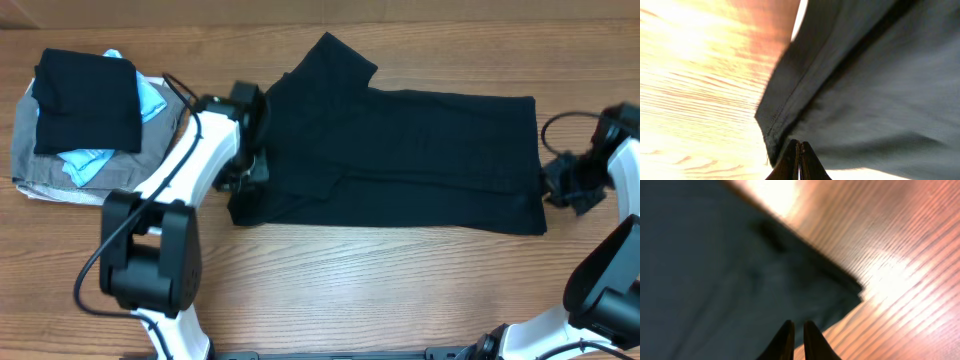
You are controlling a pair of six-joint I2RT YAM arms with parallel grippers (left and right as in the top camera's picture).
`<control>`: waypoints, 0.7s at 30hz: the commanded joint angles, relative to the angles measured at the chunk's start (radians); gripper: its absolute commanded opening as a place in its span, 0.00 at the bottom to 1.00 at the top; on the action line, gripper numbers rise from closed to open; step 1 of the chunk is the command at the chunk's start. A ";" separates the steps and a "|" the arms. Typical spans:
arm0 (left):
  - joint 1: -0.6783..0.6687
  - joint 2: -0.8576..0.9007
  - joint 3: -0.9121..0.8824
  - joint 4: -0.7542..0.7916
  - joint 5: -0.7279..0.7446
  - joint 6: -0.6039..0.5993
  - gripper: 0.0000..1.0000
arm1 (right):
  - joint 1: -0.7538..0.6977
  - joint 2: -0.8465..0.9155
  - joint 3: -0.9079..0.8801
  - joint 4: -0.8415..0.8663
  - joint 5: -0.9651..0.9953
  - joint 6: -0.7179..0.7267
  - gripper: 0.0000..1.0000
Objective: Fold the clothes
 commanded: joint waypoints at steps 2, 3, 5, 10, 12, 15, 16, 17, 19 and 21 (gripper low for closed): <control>0.001 -0.081 0.115 -0.018 0.013 -0.012 0.06 | 0.088 -0.006 0.092 -0.051 -0.148 -0.137 0.12; 0.001 -0.083 0.124 -0.018 0.013 -0.018 0.08 | 0.114 -0.006 0.093 -0.057 -0.185 -0.169 0.12; 0.004 -0.082 0.129 -0.014 0.012 -0.035 0.08 | 0.182 -0.005 0.089 -0.070 -0.238 -0.232 0.12; 0.024 -0.068 0.119 0.009 0.010 -0.042 0.05 | 0.378 -0.005 0.048 -0.042 -0.235 -0.283 0.07; 0.039 -0.058 0.119 0.015 0.008 -0.042 0.05 | 0.459 -0.003 0.024 -0.018 -0.212 -0.283 0.05; 0.065 -0.050 0.119 0.015 0.008 -0.041 0.05 | 0.566 -0.003 -0.018 0.034 -0.204 -0.286 0.04; 0.077 -0.049 0.119 0.018 0.008 -0.041 0.06 | 0.597 -0.003 -0.030 0.052 -0.204 -0.286 0.04; 0.087 -0.048 0.118 0.021 0.008 -0.041 0.10 | 0.627 -0.002 -0.042 0.071 -0.200 -0.286 0.04; 0.106 -0.046 0.118 0.029 0.008 -0.041 0.16 | 0.681 -0.002 -0.063 0.110 -0.187 -0.286 0.04; 0.122 -0.045 0.118 0.033 0.008 -0.041 0.22 | 0.731 -0.002 -0.090 0.159 -0.174 -0.285 0.04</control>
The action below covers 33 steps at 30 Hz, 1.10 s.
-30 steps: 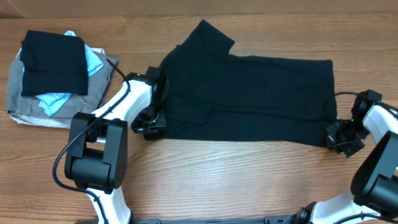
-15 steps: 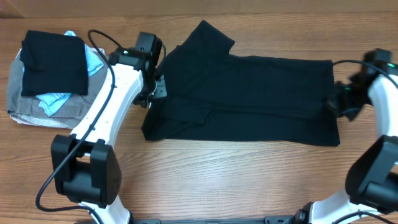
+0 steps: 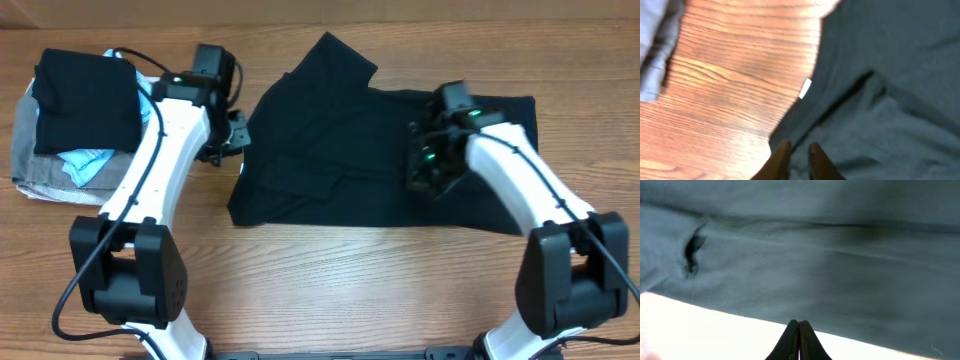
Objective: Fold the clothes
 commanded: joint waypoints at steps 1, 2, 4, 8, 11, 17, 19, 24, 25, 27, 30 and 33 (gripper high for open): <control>0.029 0.015 0.000 0.003 0.002 -0.011 0.26 | 0.065 -0.002 -0.043 0.058 0.025 -0.014 0.04; 0.032 0.015 0.000 0.002 0.002 -0.011 0.34 | 0.086 0.000 -0.058 0.086 0.035 -0.014 0.04; 0.035 0.015 0.000 0.002 0.002 -0.011 0.56 | 0.114 0.002 -0.087 0.135 0.066 -0.014 0.04; 0.035 0.015 0.000 0.002 0.002 -0.011 1.00 | 0.146 0.016 -0.147 0.243 0.103 -0.005 0.04; 0.035 0.015 0.000 0.002 0.002 -0.011 1.00 | 0.149 0.036 -0.182 0.322 0.103 0.009 0.04; 0.035 0.015 0.000 0.003 0.002 -0.011 1.00 | 0.149 0.083 -0.191 0.388 0.103 0.009 0.04; 0.035 0.015 0.000 0.003 0.002 -0.011 1.00 | 0.149 0.095 -0.191 0.409 0.103 0.009 0.04; 0.035 0.015 0.000 0.009 0.002 -0.011 1.00 | 0.148 0.113 -0.191 0.465 0.103 0.009 0.04; 0.035 0.015 0.000 0.008 0.002 -0.011 1.00 | 0.147 0.113 -0.191 0.473 0.103 0.009 0.04; 0.035 0.015 0.000 0.008 0.002 -0.011 1.00 | 0.146 0.113 -0.191 0.484 0.103 0.009 0.04; 0.035 0.015 0.000 0.008 0.002 -0.011 1.00 | 0.144 0.113 -0.191 0.500 0.106 0.009 0.04; 0.035 0.015 0.000 0.009 0.002 -0.011 1.00 | 0.144 0.113 -0.191 0.519 0.137 0.009 0.04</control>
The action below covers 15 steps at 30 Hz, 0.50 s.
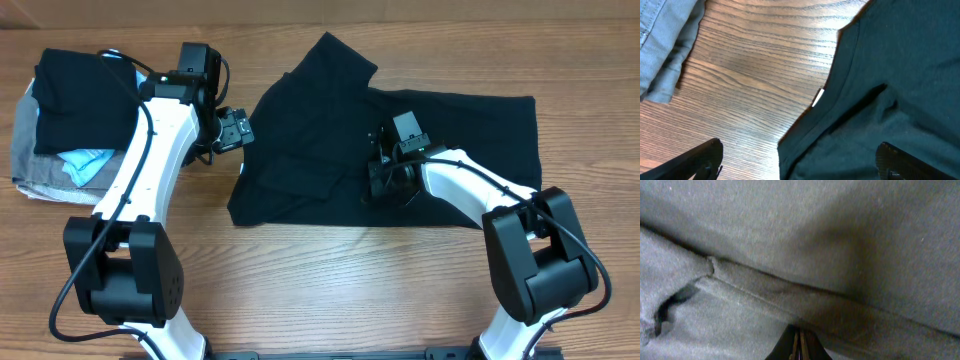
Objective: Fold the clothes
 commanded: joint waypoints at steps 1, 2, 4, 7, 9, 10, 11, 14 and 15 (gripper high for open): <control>-0.001 0.014 0.000 0.001 0.002 0.000 1.00 | -0.004 0.013 -0.005 0.020 0.052 0.001 0.04; -0.001 0.014 0.000 0.001 0.002 0.000 1.00 | -0.004 0.013 -0.005 0.027 0.074 0.003 0.04; -0.001 0.014 0.000 0.001 0.002 0.000 1.00 | -0.004 0.014 -0.005 0.039 0.109 0.003 0.04; -0.001 0.014 0.000 0.001 0.002 0.000 1.00 | -0.004 0.014 -0.005 0.061 0.148 0.003 0.05; -0.001 0.014 0.000 0.001 0.002 0.000 1.00 | -0.004 0.014 -0.005 0.086 0.167 0.003 0.09; -0.001 0.014 0.000 0.001 0.002 0.000 1.00 | -0.004 0.014 -0.005 0.105 0.167 0.003 0.10; -0.001 0.014 0.000 0.001 0.002 0.000 1.00 | -0.004 0.014 -0.005 0.117 0.167 0.003 0.11; -0.001 0.014 0.000 0.001 0.002 0.000 1.00 | -0.004 0.014 -0.005 0.146 0.183 0.003 0.13; -0.001 0.014 0.000 0.001 0.002 0.000 1.00 | -0.004 0.014 -0.005 0.150 0.196 0.003 0.13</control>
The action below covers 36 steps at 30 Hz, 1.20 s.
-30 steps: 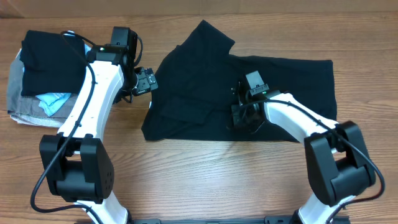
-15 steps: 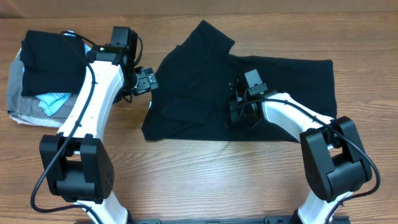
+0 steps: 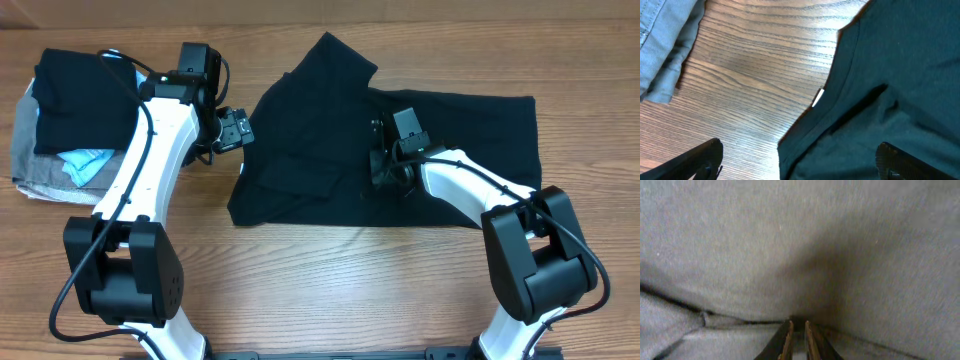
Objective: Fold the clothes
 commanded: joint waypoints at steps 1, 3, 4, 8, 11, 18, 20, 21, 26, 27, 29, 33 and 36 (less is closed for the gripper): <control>-0.001 0.014 0.000 0.001 0.002 0.000 1.00 | -0.004 0.009 -0.003 0.014 0.058 0.000 0.13; -0.001 0.014 0.000 0.001 0.002 0.000 1.00 | -0.004 0.009 -0.002 0.016 0.077 0.000 0.13; -0.001 0.014 0.000 0.001 0.002 0.000 1.00 | -0.005 0.008 0.003 0.016 0.085 0.000 0.14; -0.001 0.014 0.000 0.001 0.002 0.000 1.00 | -0.017 -0.009 0.066 -0.048 0.086 0.001 0.14; -0.001 0.014 0.000 0.001 0.002 0.000 1.00 | -0.031 -0.036 0.131 -0.129 0.085 0.035 0.14; -0.001 0.014 0.000 0.001 0.002 0.000 1.00 | -0.076 -0.065 0.222 -0.338 0.086 0.058 0.13; -0.001 0.014 0.000 0.001 0.002 0.000 1.00 | -0.093 -0.060 0.222 -0.416 0.086 0.058 0.08; -0.001 0.014 0.000 0.001 0.002 0.000 1.00 | -0.105 -0.059 0.222 -0.465 0.086 0.061 0.06; -0.001 0.014 0.000 0.001 0.002 0.000 1.00 | -0.158 -0.057 0.169 -0.559 0.087 0.107 0.04; -0.001 0.014 0.000 0.001 0.002 0.000 1.00 | -0.169 -0.057 0.150 -0.548 0.087 0.107 0.04; -0.001 0.014 0.000 0.001 0.002 0.000 1.00 | -0.193 -0.056 0.106 -0.504 0.087 0.106 0.04; -0.001 0.014 0.000 0.001 0.002 0.000 1.00 | -0.235 -0.055 0.039 -0.385 0.087 0.106 0.04; -0.001 0.014 0.000 0.001 0.002 0.000 1.00 | -0.261 -0.055 0.024 -0.336 0.087 0.106 0.04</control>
